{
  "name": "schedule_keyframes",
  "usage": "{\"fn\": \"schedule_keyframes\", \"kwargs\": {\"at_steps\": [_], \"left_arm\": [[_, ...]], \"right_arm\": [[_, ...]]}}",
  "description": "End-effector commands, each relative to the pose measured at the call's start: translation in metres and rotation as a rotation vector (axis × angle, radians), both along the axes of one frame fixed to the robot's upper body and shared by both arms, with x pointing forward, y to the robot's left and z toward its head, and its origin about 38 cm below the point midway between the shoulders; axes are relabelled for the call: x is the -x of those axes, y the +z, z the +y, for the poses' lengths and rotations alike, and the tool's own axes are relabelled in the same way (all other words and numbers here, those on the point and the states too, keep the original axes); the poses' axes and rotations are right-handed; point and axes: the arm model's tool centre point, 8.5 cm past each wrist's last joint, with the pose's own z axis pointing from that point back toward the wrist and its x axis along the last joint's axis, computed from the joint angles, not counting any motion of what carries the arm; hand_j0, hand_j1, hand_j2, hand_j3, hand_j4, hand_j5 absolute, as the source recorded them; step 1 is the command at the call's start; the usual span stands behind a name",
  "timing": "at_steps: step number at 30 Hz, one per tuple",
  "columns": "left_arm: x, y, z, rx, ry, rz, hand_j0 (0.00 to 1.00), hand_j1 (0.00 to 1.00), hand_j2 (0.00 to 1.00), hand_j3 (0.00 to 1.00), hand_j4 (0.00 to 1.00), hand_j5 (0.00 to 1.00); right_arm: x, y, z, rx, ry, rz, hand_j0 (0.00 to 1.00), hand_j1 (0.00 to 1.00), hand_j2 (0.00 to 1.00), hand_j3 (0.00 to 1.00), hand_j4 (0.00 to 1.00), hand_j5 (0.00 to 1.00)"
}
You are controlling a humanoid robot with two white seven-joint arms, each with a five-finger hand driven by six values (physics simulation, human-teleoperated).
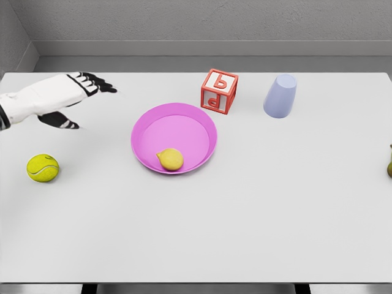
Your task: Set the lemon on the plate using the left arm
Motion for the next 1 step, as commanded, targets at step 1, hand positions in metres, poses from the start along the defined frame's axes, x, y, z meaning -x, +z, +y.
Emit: {"fn": "schedule_keyframes", "kwargs": {"at_steps": [1], "left_arm": [[-0.0011, 0.0042, 0.0125, 0.012, 0.030, 0.001, 1.00, 1.00, 1.00, 1.00, 1.00, 1.00]], "right_arm": [[0.0000, 0.0000, 0.0000, 0.000, 0.000, 0.000, 1.00, 1.00, 1.00, 1.00, 1.00, 1.00]]}}
